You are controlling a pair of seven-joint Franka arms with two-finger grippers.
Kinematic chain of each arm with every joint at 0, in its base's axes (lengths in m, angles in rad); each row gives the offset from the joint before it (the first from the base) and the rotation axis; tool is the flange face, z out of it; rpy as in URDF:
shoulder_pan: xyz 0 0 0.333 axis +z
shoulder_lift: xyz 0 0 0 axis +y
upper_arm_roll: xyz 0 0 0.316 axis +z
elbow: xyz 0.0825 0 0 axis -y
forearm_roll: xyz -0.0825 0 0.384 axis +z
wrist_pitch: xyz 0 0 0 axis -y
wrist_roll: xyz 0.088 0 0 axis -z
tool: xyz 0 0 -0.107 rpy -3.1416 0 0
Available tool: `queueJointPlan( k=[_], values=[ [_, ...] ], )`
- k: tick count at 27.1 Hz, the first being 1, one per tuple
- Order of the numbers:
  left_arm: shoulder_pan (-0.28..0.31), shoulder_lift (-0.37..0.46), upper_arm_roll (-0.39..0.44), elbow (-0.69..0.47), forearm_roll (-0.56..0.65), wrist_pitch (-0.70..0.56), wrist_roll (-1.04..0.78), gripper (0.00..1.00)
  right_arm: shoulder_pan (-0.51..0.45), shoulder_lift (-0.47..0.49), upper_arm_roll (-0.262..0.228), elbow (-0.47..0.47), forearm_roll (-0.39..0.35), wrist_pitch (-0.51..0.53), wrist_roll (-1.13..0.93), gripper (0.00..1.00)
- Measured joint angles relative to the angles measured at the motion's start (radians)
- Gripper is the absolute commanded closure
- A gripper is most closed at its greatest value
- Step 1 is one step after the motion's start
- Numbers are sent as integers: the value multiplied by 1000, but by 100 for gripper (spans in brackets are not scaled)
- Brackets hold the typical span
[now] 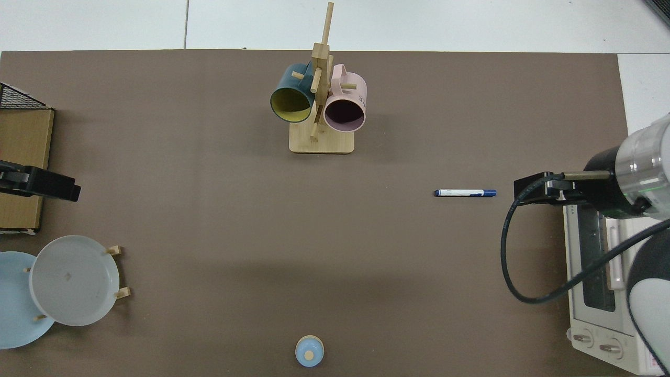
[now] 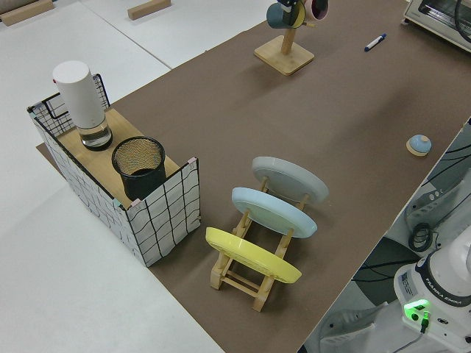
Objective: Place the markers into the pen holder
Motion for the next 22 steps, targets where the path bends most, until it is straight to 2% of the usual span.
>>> queueJointPlan(
  k=[13,22],
  values=[
    [0,-1,1,0,0,-5,-2,0,4,-6,14,15,1,2,1,0],
    [0,-1,2,0,0,-6,-3,0,1,-14,6,16,1,2,6,0]
  ],
)
